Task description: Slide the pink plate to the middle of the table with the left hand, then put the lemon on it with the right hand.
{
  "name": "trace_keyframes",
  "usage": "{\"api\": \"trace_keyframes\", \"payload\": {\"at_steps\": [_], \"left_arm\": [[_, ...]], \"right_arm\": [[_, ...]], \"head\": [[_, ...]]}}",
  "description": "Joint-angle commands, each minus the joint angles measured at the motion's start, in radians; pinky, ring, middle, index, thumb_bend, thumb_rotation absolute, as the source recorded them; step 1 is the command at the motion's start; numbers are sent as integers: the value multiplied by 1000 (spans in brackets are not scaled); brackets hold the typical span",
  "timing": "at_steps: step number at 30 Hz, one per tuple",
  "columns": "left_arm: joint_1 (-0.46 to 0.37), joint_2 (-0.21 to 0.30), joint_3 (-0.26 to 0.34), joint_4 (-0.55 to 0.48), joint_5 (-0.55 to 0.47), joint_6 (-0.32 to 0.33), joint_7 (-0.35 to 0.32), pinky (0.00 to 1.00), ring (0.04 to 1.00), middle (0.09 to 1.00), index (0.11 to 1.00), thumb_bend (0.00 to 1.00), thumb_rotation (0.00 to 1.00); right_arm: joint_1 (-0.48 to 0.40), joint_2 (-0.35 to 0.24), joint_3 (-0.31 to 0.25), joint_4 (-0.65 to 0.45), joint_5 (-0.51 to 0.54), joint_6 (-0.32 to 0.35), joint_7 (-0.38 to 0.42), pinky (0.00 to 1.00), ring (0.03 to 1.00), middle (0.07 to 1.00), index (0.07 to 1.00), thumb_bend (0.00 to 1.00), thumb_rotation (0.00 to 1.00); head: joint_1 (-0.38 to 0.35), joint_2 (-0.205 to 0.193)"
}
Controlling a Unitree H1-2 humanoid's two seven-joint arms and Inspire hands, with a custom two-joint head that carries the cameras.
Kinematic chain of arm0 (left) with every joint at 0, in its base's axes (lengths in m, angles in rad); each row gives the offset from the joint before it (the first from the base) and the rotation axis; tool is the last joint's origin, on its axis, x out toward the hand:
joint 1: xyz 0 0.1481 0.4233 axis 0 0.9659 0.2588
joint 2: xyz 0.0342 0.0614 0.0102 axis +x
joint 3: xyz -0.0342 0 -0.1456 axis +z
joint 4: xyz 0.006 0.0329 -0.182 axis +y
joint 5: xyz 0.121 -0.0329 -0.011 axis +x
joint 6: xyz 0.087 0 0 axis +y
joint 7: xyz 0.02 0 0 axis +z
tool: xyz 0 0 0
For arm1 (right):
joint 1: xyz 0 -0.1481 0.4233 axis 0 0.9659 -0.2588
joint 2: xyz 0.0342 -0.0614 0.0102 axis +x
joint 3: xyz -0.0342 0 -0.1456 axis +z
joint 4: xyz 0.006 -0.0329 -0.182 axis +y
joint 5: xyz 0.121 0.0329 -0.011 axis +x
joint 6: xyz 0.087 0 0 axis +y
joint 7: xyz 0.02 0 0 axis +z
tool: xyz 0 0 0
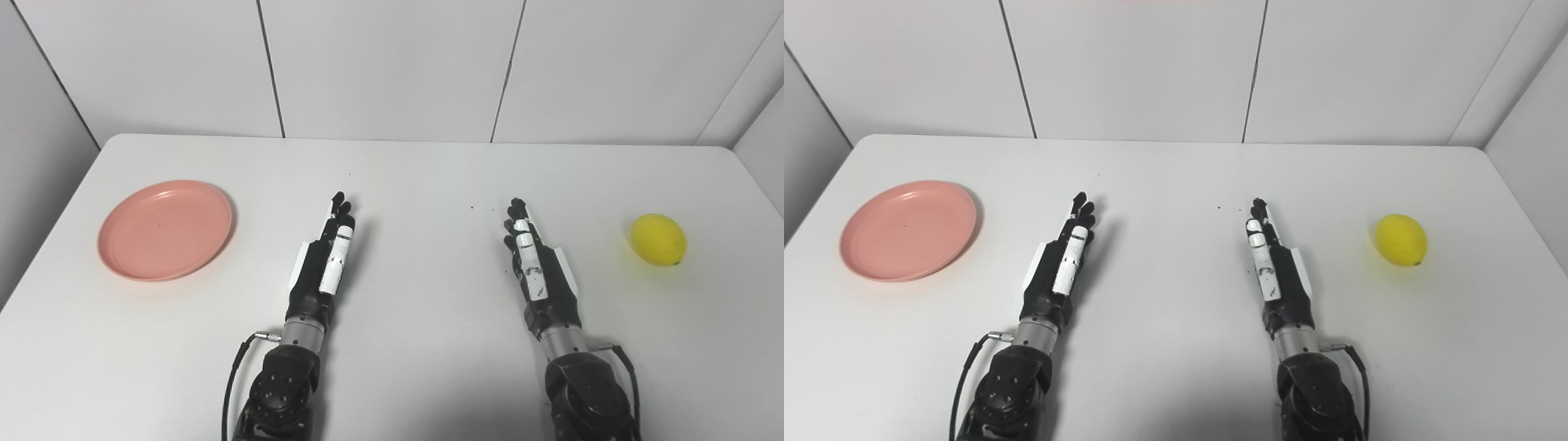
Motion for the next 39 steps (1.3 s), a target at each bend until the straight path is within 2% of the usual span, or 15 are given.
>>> {"api": "trace_keyframes", "payload": {"at_steps": [1, 11, 19, 28, 39], "left_arm": [[-27, -7, -3, -28, -9, 7, -13, 1000, 1000, 1000, 1000, 337, 1000], [-12, -1, -1, -30, -41, -8, -23, 1000, 1000, 1000, 1000, 344, 1000], [3, 9, -8, -58, -32, 5, -23, 1000, 1000, 1000, 1000, 378, 1000], [6, 2, -8, -82, -44, 27, -32, 1000, 1000, 1000, 1000, 365, 1000], [7, -6, -14, -82, -35, 4, -21, 1000, 1000, 1000, 1000, 345, 1000]], "right_arm": [[-24, 0, 4, -23, -5, -42, 3, 1000, 1000, 995, 982, 451, 1000], [-12, 17, 8, -45, -7, -42, -3, 1000, 1000, 993, 980, 449, 1000], [7, 34, 15, -77, -5, -39, -5, 1000, 1000, 998, 992, 439, 1000], [10, 31, 17, -100, -8, -28, -7, 1000, 1000, 992, 981, 428, 993], [13, 31, 18, -110, -13, -23, -11, 1000, 1000, 991, 982, 439, 989]], "head": [[-1, -4], [-49, -43], [-50, -20], [-46, -1], [-45, 4]]}}
